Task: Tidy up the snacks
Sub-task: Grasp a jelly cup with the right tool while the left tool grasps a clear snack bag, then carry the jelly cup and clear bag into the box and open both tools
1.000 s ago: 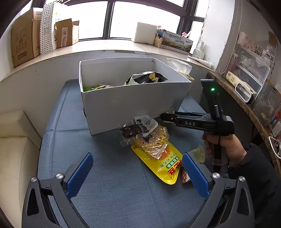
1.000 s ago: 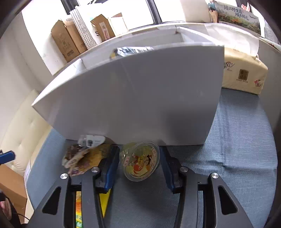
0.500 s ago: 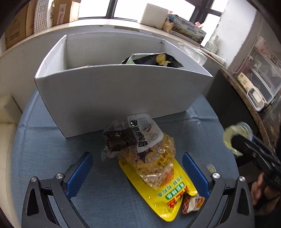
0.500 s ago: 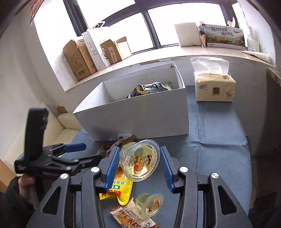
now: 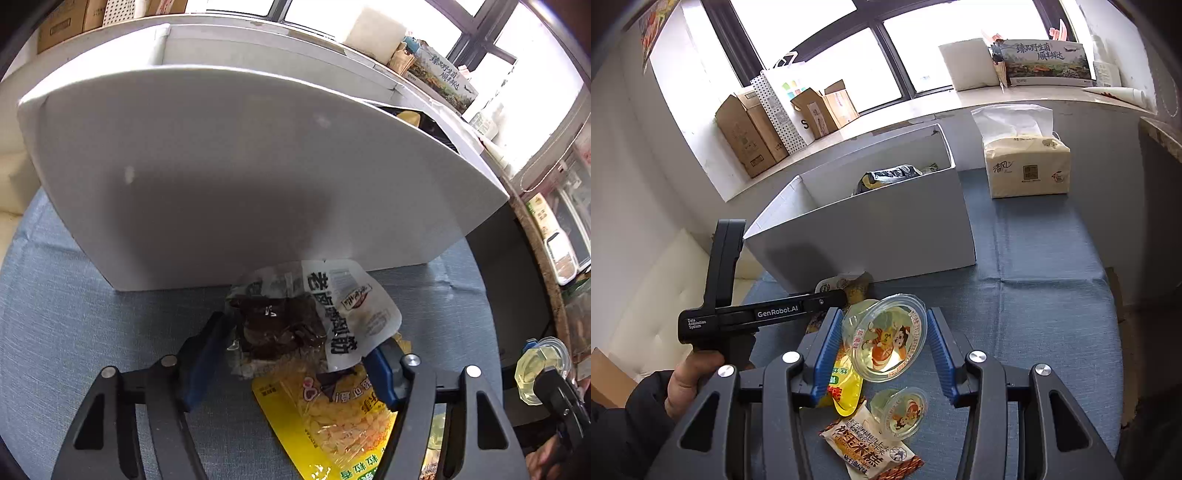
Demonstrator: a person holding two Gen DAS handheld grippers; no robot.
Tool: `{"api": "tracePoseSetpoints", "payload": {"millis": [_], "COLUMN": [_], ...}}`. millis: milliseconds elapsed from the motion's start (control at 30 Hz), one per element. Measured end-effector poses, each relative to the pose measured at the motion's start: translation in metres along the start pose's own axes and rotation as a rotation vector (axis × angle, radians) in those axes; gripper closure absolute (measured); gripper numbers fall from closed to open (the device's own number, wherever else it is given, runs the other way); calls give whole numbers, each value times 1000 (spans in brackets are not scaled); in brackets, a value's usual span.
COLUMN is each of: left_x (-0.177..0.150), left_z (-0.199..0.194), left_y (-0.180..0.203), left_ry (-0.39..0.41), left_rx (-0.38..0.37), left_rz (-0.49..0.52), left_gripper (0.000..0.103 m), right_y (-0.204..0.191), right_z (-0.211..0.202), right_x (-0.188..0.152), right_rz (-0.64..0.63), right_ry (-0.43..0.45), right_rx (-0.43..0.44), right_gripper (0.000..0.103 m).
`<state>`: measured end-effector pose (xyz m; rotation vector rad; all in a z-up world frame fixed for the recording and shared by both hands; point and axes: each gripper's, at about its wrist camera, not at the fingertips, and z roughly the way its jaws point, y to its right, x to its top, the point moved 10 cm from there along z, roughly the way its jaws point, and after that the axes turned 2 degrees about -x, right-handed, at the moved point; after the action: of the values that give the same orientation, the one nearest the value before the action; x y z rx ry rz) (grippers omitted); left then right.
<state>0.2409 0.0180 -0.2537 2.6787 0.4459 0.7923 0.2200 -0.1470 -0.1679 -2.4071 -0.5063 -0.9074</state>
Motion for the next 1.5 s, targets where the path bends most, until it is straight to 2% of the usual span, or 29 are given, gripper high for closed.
{"api": "tracePoseSetpoints", "payload": {"millis": [33, 67, 100, 133, 200, 267, 400, 433, 467, 500, 533, 633, 733, 767, 800, 833, 900, 967, 1067, 1167, 1267, 1500], "left_x": [0, 0, 0, 0, -2, -4, -9, -9, -8, -5, -4, 1, 5, 4, 1, 4, 4, 5, 6, 6, 5, 3], "left_z": [-4, -9, -14, -20, -31, -34, -20, -17, -15, -14, -13, -11, -2, 1, 8, 21, 25, 24, 21, 5, -14, -62], "left_y": [-1, -4, -5, -4, -2, -3, -7, -7, -8, -8, -6, 5, 17, 18, 19, 23, 24, 21, 18, 18, 20, 36], "left_ry": [9, 21, 34, 48, 67, 79, 35, 34, 36, 40, 49, 61, 56, 44, 18, -20, -10, -3, -21, 8, 22, 98], "left_rx": [2, 10, 24, 25, 16, 67, 53, 64, 75, 83, 81, 70, 117, 123, 117, 116, 163, 186, 136, 120, 53, 11], "left_rz": [3, 9, 23, 38, 68, 101, 79, 90, 101, 110, 120, 172, 250, 261, 271, 271, 308, 316, 277, 298, 264, 288], "left_gripper": [34, 42, 71, 75, 75, 75, 73, 58, 47, 27, 20, 19, 19, 20, 29, 44, 51, 80, 82, 84, 84, 85], "right_y": [-1, -2, -2, -3, -5, -6, -10, -10, -11, -11, -10, -9, -6, -5, -5, -4, -2, 0, 4, 4, 3, -6], "right_z": [0, -1, -1, -1, -2, -1, 3, 4, 4, 4, 4, 3, 3, 3, 2, 2, 1, -1, -1, 0, 1, -4], "right_x": [0, 1, 1, 0, 0, -1, -3, -3, -4, -4, -5, -5, -6, -6, -7, -7, -8, -8, -10, -11, -13, -9], "right_rz": [1, -4, -9, -12, -12, -16, -18, -21, -22, -19, -17, -12, 1, 3, 4, 4, 6, 12, 26, 27, 29, 9], "right_ry": [1, 4, 6, 4, 5, 2, -6, -10, -12, -13, -14, -11, -11, -11, -11, -12, -11, -9, -9, -12, -18, -1], "right_rx": [8, 4, -3, 0, 6, 6, 10, 10, 9, 12, 16, 13, 12, 11, 12, 13, 11, 12, 14, 14, 19, 24], "right_gripper": [52, 52, 52, 53, 52, 52, 53, 52, 52, 52, 52, 52, 52, 52, 52, 52, 52, 52, 52, 52, 52, 52]}}
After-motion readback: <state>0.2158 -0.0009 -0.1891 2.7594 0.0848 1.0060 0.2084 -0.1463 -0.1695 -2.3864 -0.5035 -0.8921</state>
